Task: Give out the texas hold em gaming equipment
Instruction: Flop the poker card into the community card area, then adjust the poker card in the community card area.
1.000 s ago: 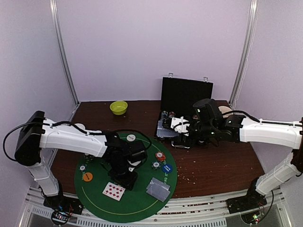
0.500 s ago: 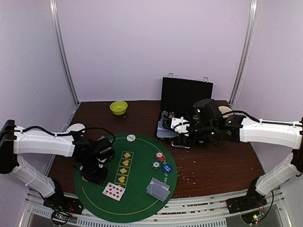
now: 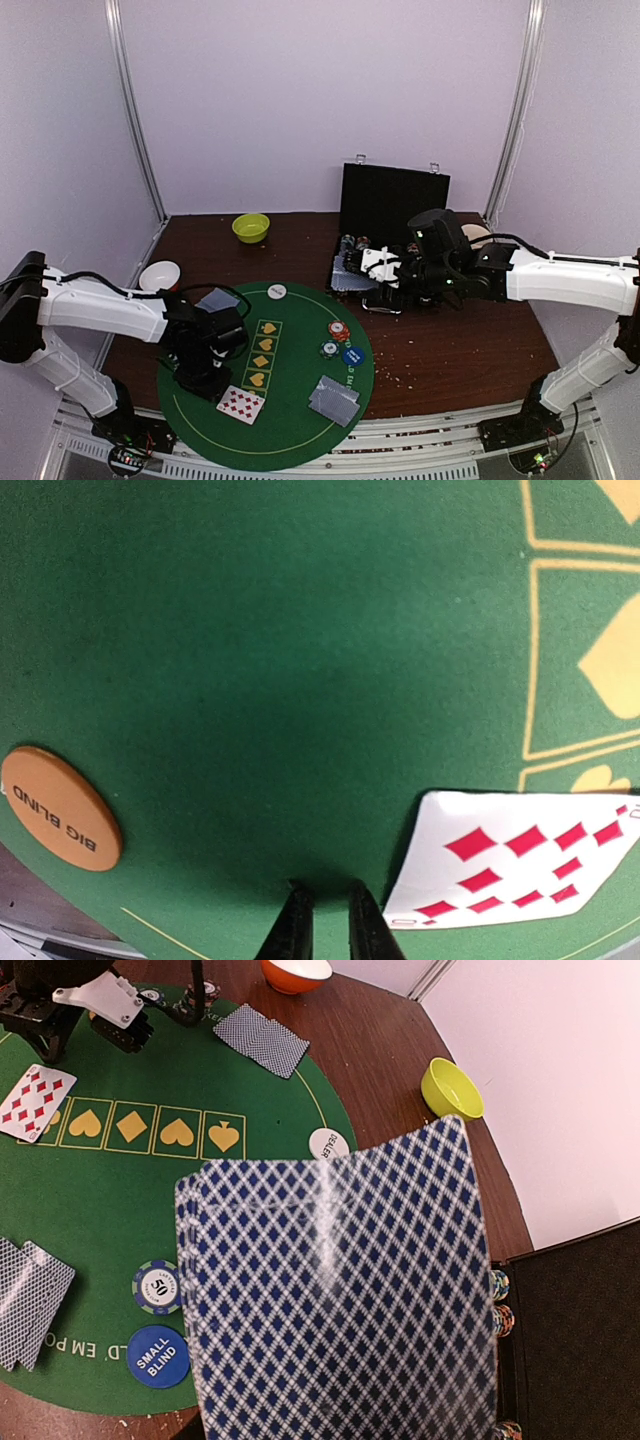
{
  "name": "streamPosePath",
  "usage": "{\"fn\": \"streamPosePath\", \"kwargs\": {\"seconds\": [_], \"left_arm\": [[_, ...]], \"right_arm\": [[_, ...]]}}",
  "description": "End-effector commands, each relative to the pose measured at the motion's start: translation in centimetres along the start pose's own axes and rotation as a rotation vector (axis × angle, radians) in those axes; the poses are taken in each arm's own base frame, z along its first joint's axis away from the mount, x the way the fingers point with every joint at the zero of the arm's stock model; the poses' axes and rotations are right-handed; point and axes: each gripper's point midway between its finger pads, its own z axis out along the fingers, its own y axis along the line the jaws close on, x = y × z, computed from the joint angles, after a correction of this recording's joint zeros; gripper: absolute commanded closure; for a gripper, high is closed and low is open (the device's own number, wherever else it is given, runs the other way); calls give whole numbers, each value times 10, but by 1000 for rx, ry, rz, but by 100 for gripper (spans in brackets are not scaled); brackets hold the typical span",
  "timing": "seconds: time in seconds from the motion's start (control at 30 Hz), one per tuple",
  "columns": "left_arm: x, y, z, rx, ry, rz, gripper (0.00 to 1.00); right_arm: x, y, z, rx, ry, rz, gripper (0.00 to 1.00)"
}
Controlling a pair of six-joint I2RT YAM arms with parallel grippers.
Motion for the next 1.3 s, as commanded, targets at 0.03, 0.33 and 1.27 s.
{"fn": "streamPosePath", "kwargs": {"seconds": [0.03,0.33,1.27], "left_arm": [[7,-34,2,139,37,29,85],[5,-53,-5,175,31,67,85],[-23,-62,-44,116,-59,164,81]], "right_arm": [[-8,-6,-9,19,-25,-1,52],[-8,-6,-8,21,-24,-6,52],[-8,-7,-7,19,-16,-10,52]]}}
